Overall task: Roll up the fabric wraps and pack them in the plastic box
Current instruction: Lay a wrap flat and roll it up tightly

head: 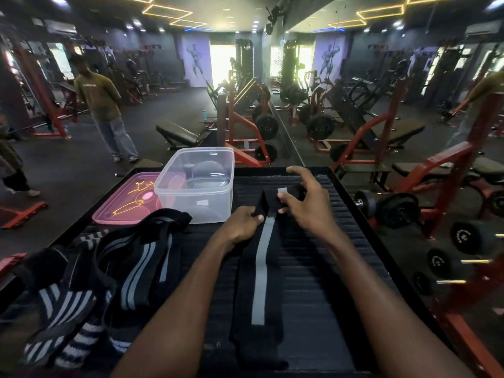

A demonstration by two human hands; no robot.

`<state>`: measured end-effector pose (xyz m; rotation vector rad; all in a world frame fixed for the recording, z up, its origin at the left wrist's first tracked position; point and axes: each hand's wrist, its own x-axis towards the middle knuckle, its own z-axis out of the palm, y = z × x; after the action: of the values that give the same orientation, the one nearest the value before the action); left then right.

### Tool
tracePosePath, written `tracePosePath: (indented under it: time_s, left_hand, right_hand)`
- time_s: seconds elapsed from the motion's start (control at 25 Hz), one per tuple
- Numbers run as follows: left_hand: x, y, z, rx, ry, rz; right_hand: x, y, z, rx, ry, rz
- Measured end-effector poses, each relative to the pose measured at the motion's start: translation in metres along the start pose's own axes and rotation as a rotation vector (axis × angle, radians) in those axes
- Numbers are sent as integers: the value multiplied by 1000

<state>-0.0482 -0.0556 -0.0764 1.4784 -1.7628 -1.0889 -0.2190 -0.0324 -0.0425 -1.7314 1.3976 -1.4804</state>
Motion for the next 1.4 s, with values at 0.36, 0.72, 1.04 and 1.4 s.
tracePosePath:
  time_s: [0.36,0.72,1.04,1.4]
  left_hand:
    - [-9,12,-12,-203,-255,-218]
    - [6,-1,-7,-73,93,238]
    - [6,1,-2,-272,-8,132]
    - [5,2,0,-257,192,137]
  right_hand:
    - [5,10,2,199,-22,295]
    - [5,18,2,44,-58,216]
    - [3,23,1,60,-100,183]
    - [3,28,3,170,-141,196]
